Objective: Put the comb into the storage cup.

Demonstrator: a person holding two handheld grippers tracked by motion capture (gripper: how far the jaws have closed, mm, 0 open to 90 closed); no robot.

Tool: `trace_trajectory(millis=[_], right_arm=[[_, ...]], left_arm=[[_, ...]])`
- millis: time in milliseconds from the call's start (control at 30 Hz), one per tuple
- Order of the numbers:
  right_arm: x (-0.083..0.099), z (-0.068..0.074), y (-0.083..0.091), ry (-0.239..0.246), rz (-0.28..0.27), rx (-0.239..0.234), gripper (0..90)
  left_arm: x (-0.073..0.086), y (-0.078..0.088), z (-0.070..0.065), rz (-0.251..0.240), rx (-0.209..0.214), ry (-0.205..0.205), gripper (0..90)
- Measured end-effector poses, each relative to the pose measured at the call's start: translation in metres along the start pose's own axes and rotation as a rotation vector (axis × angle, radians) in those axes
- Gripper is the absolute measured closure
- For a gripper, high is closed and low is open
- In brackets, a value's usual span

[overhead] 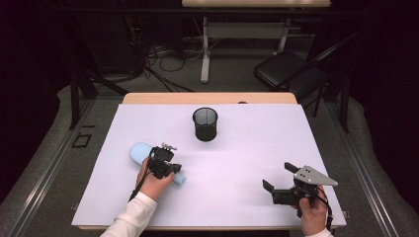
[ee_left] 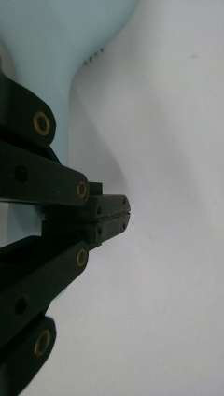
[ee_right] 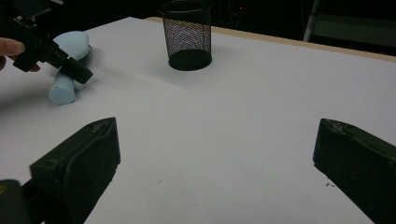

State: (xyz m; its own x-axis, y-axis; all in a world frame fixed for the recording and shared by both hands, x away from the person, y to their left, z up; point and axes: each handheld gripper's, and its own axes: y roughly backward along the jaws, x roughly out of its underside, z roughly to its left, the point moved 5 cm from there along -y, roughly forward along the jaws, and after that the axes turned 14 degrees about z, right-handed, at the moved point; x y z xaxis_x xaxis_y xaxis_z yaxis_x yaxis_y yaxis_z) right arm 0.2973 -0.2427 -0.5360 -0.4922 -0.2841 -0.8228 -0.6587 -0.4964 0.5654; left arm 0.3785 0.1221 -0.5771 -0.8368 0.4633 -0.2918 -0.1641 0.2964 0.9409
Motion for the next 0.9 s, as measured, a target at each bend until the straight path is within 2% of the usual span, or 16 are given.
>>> trace_trajectory(millis=[200, 467, 633, 800, 900], right_arm=[[0.000, 0.001, 0.000, 0.004, -0.002, 0.000, 0.3], [0.000, 0.001, 0.000, 0.006, -0.003, -0.001, 0.3], [0.000, 0.002, 0.000, 0.009, 0.000, -0.001, 0.3], [0.000, 0.002, -0.001, 0.010, -0.002, 0.000, 0.3], [0.000, 0.002, -0.001, 0.009, -0.001, -0.001, 0.3]], left_arm=[[0.013, 0.006, 0.000, 0.007, -0.023, -0.036, 90.0], [0.027, 0.011, 0.002, 0.019, -0.005, -0.050, 90.0], [0.037, 0.015, 0.004, 0.042, -0.046, -0.061, 90.0], [0.048, 0.019, 0.010, 0.067, -0.067, -0.050, 90.0], [0.054, 0.022, 0.015, 0.077, -0.083, -0.030, 90.0]])
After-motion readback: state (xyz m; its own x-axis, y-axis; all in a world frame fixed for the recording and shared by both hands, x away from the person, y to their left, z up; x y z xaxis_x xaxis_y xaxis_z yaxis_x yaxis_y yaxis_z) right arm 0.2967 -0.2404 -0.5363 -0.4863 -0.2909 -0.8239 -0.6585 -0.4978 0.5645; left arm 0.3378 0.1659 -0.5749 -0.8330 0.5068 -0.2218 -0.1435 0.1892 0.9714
